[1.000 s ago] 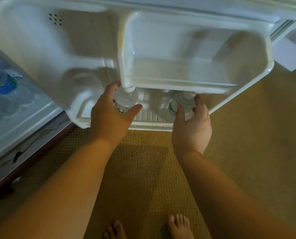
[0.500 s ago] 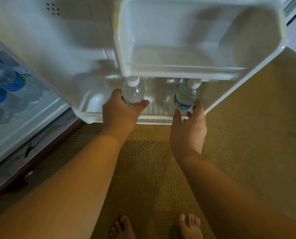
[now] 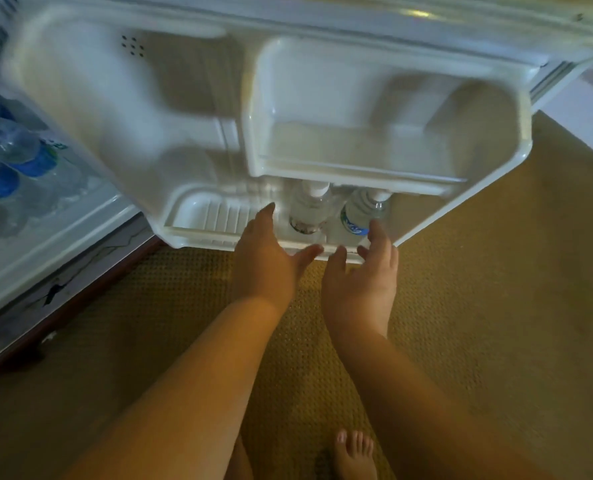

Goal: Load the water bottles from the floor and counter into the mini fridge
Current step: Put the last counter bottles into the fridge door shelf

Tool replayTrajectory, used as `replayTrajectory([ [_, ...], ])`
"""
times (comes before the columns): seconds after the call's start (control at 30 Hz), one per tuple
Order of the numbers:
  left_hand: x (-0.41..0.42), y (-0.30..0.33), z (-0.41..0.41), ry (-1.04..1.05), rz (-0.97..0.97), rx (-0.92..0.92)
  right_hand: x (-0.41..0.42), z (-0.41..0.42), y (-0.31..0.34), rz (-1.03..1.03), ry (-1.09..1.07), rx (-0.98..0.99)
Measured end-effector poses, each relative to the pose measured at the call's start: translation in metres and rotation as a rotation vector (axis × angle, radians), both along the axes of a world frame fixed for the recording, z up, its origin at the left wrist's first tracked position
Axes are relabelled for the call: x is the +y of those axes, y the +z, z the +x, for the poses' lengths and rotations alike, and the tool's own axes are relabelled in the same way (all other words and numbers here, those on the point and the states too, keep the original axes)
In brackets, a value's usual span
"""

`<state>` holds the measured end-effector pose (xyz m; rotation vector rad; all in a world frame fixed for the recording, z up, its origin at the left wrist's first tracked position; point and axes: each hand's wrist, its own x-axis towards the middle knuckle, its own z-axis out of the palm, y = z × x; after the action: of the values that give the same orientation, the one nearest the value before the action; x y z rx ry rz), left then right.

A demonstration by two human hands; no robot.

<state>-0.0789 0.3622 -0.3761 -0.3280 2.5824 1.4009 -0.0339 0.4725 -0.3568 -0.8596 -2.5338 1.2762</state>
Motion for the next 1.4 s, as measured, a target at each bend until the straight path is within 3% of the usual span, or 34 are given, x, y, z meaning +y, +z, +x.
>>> replayTrajectory([
  [0.1, -0.029, 0.044, 0.049, 0.069, -0.026, -0.113, -0.011, 0.029, 0.050, 0.121, 0.186, 0.034],
  [0.23, -0.078, 0.167, 0.104, 0.179, -0.062, -0.110, -0.015, 0.054, 0.157, 0.164, 0.484, 0.181],
  [0.5, -0.150, 0.505, 0.080, 0.470, -0.122, 0.326, -0.043, 0.007, 0.481, 0.142, 0.800, 0.568],
  [0.67, -0.189, 0.629, 0.048, 0.588, -0.209, 0.517, -0.100, -0.063, 0.607, 0.196, 0.985, 0.640],
  [0.87, -0.252, 0.693, -0.016, 0.577, -0.302, 0.564, -0.171, -0.161, 0.693, 0.231, 0.981, 0.566],
  [1.0, -0.299, 0.708, -0.098, 0.466, -0.391, 0.288, -0.214, -0.238, 0.729, 0.234, 0.804, 0.554],
  [1.13, -0.328, 0.699, -0.179, 0.377, -0.428, -0.009, -0.241, -0.313, 0.762, 0.263, 0.639, 0.395],
  [1.27, -0.340, 0.686, -0.247, 0.348, -0.237, -0.189, -0.260, -0.369, 0.764, 0.311, 0.637, 0.174],
  [1.4, -0.336, 0.680, -0.275, 0.469, 0.115, -0.181, -0.253, -0.375, 0.753, 0.355, 0.663, 0.215],
])
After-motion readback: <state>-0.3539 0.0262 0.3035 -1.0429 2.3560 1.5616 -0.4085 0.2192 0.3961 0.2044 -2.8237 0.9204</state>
